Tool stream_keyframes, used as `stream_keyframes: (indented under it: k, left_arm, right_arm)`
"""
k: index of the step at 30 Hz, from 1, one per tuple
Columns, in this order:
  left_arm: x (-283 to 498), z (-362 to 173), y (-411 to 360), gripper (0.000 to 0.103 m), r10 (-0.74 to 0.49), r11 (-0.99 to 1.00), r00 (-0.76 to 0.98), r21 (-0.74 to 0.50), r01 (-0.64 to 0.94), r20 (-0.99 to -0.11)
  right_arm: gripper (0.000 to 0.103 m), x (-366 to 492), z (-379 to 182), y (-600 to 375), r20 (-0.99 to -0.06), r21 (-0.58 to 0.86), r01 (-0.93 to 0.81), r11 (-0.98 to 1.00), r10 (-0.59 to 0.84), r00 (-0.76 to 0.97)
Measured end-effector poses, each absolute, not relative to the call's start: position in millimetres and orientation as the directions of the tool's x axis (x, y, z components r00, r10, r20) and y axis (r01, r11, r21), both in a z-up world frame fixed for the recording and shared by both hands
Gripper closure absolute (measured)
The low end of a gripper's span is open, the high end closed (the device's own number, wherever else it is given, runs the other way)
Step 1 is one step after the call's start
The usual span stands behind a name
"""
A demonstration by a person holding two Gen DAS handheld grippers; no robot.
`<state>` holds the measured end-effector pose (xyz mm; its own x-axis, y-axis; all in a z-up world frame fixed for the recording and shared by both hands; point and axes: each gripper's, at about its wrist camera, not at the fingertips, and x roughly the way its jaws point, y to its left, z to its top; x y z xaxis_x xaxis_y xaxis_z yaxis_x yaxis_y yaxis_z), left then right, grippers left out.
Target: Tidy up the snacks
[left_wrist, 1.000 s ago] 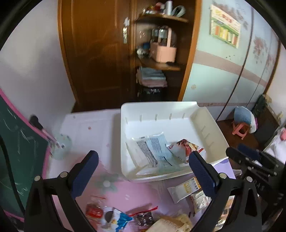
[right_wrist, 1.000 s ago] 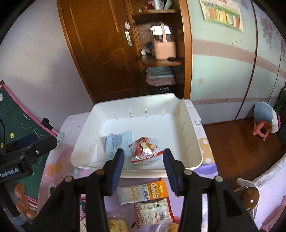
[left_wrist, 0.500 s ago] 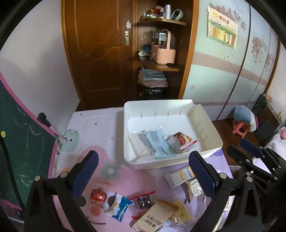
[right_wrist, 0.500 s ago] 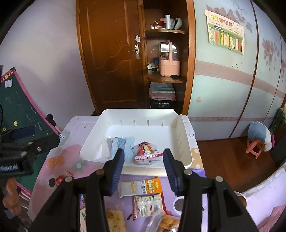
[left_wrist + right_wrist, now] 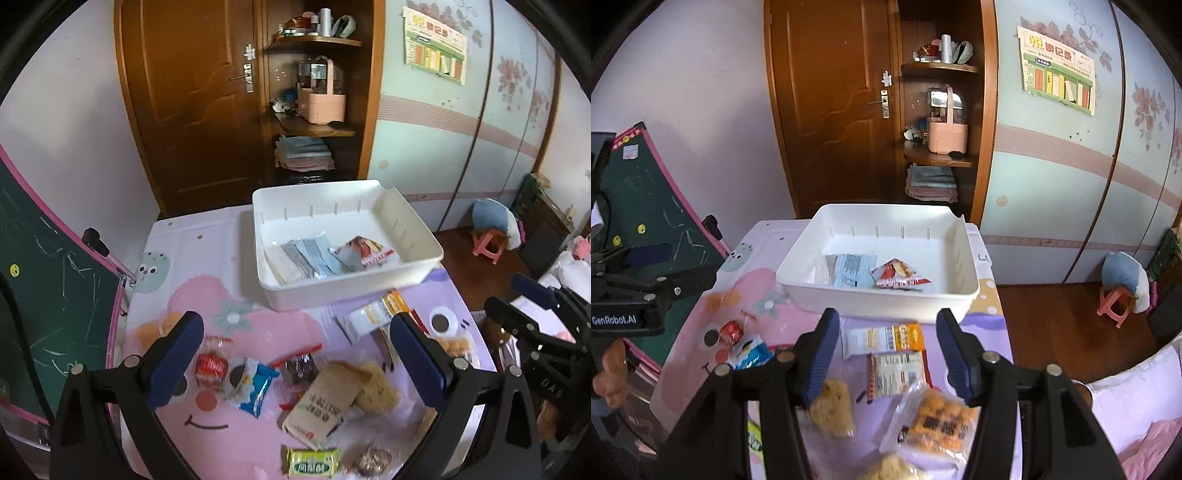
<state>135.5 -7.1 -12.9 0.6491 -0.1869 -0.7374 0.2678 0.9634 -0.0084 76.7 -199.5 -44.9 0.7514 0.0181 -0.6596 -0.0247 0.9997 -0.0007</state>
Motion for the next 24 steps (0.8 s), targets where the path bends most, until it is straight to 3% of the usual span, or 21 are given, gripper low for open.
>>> stream_keyframes:
  k: [7,14,24]
  left_arm:
    - [101,-41,12,0.002,-0.179,0.960,0.619,0.002,0.279,-0.765]
    - [84,-119,28,0.002,-0.190,0.952,0.459,-0.049,0.302,-0.868]
    - [75,-191,41,0.002,-0.163,0.967,0.296,-0.092,0.239,-0.941]
  right_arm:
    - [0.034,33,-65,-210,-0.689,-0.013,0.022,1.000,-0.025,0.724]
    - [0.034,10,-135,-224,-0.827,0.036,0.089,0.995,-0.020,0.562]
    - [0.034,13,-205,-247,-0.933,0.234,0.256,0.938,0.143,0.331]
